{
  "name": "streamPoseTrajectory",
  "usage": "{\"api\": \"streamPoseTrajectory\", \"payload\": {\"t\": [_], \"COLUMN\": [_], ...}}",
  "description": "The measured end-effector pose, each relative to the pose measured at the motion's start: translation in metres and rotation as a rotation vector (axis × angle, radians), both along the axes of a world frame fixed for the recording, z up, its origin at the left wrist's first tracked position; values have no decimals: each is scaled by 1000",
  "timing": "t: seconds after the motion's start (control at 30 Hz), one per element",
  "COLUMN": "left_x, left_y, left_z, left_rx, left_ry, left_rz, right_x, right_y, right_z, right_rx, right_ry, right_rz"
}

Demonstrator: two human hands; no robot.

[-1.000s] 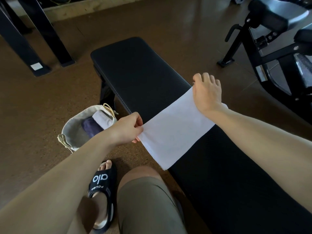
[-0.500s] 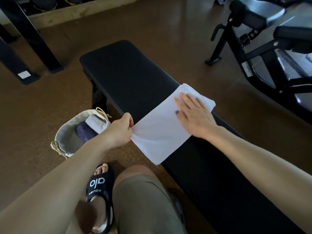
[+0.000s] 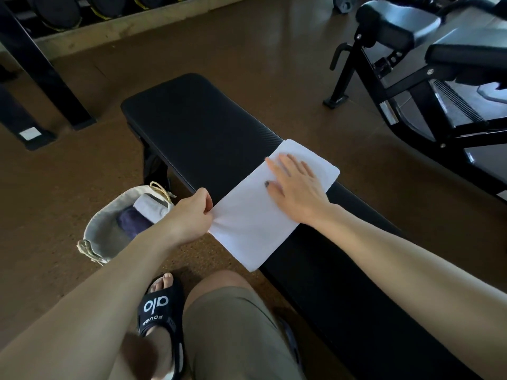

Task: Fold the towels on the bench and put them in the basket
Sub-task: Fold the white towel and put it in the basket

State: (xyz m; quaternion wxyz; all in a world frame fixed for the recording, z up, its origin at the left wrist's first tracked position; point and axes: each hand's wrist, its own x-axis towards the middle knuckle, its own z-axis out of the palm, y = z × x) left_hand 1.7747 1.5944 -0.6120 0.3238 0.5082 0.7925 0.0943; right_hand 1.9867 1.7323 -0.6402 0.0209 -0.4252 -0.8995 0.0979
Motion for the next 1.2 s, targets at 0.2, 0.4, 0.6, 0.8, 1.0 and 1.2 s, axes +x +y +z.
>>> {"api": "streamPoseTrajectory", "payload": {"t": [0.2, 0.4, 0.6, 0.8, 1.0, 1.2], "left_x": [3, 3, -1, -4, 30, 41], "left_y": [1, 5, 7, 8, 57, 120], "left_z": [3, 5, 4, 9, 15, 7], "left_rx": [26, 32, 3, 72, 284, 197], "left_ry": [55, 45, 37, 179, 170, 76], "left_rz": [-34, -39, -55, -85, -171, -142], "right_x": [10, 1, -9, -16, -18, -18], "right_y": [53, 84, 104, 110, 114, 113], "right_z": [6, 26, 31, 22, 24, 17], "right_rx": [-16, -330, -421, -380, -384, -281], "right_ry": [199, 420, 526, 460, 490, 559], "right_rz": [-434, -506, -485, -409, -373, -310]}}
